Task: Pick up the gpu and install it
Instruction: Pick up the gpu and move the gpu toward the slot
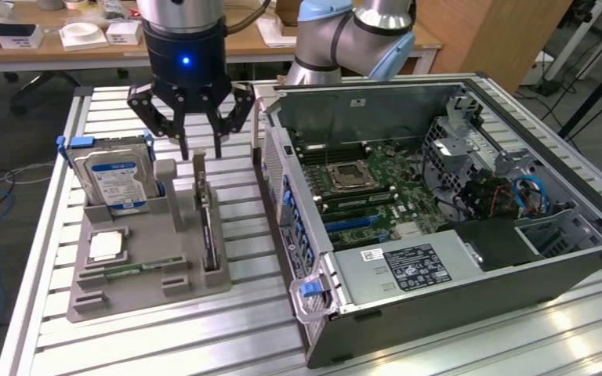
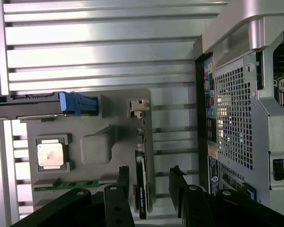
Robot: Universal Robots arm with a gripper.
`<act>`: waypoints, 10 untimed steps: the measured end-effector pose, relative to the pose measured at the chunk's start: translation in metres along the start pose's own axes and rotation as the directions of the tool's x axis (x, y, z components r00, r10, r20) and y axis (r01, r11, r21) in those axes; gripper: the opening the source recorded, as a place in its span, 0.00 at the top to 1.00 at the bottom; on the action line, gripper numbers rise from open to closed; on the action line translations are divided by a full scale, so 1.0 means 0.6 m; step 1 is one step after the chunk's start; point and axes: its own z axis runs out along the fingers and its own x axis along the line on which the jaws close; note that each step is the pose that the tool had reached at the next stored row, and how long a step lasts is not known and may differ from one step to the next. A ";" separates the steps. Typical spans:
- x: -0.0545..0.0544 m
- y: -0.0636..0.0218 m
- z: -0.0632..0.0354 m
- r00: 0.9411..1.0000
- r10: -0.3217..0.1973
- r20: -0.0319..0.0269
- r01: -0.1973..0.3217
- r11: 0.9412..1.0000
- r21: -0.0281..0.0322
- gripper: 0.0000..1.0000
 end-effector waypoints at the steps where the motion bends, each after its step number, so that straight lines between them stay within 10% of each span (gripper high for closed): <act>1: 0.000 -0.001 0.000 1.000 0.000 0.000 0.000 1.000 0.000 0.53; 10: 0.000 -0.005 0.002 1.000 0.000 0.000 0.000 1.000 0.000 0.53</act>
